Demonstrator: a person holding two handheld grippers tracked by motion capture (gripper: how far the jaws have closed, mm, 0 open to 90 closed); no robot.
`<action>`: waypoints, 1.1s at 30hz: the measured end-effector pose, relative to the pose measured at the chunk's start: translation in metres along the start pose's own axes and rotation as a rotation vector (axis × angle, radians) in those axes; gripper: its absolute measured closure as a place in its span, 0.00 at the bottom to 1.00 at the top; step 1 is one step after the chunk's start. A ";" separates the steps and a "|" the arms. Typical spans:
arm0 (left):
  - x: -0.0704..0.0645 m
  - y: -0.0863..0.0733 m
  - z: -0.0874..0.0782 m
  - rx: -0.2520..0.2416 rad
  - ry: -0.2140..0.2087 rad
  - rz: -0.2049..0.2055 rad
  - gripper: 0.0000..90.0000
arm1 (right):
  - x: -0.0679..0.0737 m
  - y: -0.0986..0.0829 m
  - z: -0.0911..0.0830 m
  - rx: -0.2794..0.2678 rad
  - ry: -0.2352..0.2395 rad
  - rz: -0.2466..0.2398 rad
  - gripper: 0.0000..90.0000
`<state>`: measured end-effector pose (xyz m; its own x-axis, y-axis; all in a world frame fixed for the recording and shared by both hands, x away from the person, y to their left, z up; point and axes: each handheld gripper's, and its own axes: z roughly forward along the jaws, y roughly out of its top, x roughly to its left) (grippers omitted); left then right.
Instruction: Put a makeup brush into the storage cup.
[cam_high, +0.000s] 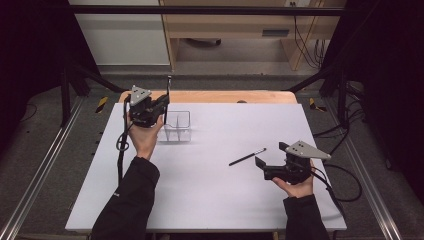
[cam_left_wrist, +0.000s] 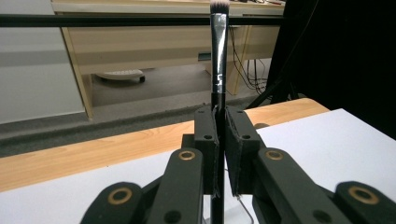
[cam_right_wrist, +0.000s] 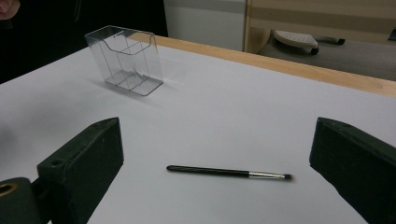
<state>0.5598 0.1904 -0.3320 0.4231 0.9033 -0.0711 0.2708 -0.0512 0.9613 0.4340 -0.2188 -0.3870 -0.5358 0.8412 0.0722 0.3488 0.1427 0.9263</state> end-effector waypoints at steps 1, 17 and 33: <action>0.000 0.000 0.001 0.000 0.002 0.001 0.92 | 0.000 0.000 0.000 0.000 0.000 0.001 0.04; 0.008 -0.002 0.026 0.009 0.023 0.001 0.92 | -0.001 0.000 0.000 0.002 -0.007 -0.005 0.04; 0.011 -0.015 0.047 0.029 0.033 0.021 0.92 | -0.002 0.000 -0.001 -0.005 -0.007 0.002 0.04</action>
<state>0.6007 0.1814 -0.3600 0.4000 0.9156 -0.0416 0.2871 -0.0820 0.9544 0.4346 -0.2210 -0.3871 -0.5296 0.8453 0.0711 0.3458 0.1387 0.9280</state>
